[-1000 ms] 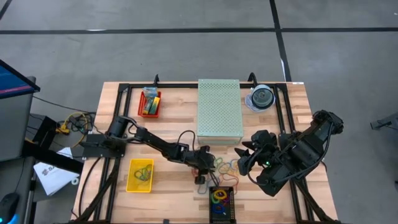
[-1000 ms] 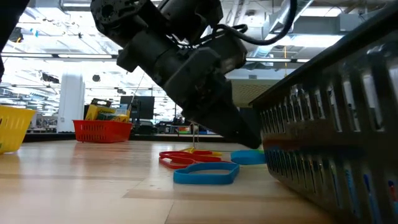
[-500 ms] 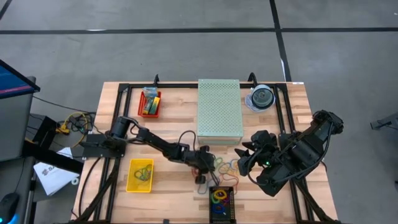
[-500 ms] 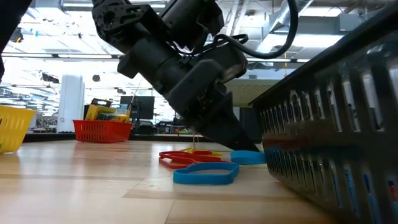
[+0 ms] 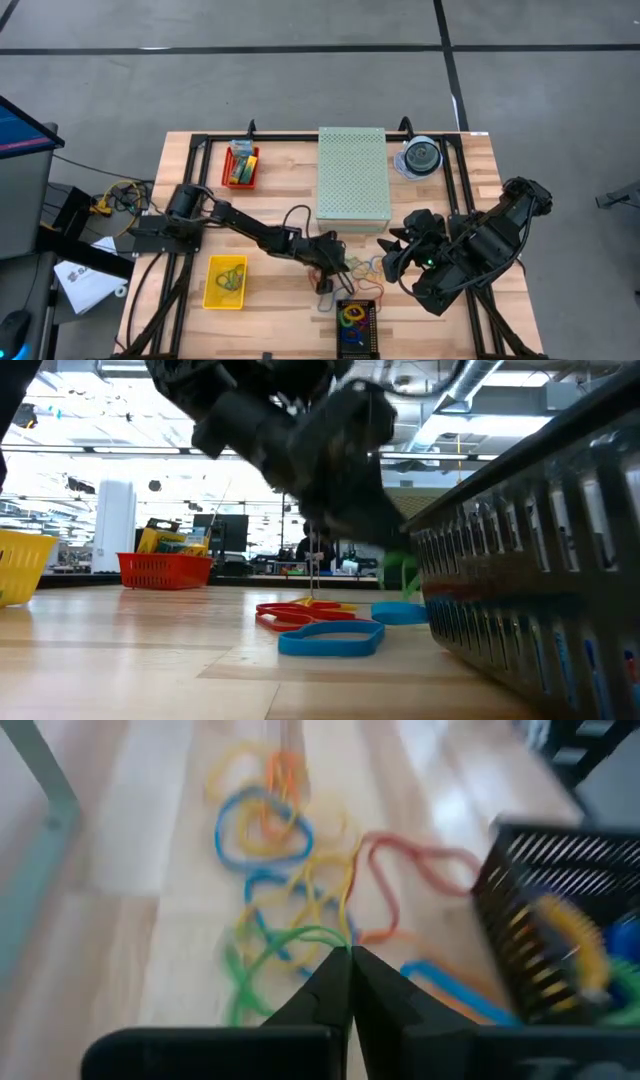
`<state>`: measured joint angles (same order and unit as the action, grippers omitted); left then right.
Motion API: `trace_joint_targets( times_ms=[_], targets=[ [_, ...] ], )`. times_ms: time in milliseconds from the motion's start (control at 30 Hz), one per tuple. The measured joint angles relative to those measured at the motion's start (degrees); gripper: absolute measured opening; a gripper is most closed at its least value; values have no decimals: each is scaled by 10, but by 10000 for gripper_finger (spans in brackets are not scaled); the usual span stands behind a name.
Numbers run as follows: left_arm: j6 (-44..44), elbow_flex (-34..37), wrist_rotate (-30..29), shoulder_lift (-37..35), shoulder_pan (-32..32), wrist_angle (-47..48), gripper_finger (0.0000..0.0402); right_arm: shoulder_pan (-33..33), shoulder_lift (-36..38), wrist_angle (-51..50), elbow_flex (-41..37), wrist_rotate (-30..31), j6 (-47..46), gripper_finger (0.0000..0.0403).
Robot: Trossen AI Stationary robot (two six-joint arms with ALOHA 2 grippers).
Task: Pick & Place Office Desk Supplies
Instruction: Put the green rubber band into the yellow bin
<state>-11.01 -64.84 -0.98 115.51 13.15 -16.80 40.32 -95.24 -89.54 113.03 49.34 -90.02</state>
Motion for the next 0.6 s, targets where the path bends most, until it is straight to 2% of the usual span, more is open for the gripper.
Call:
trace_joint_targets(
  times_ms=[267, 400, 600],
  targets=[
    [-13, -1, 4, -69, 0, 15, 1, 0, 0, 0, 0, 0, 5, 191],
    [-19, -1, 24, -76, 2, 26, 7, 0, 0, 0, 0, 0, 7, 191],
    [-28, 0, 25, -75, 7, 49, 2, 1, 0, 0, 0, 0, 14, 191]
  ],
)
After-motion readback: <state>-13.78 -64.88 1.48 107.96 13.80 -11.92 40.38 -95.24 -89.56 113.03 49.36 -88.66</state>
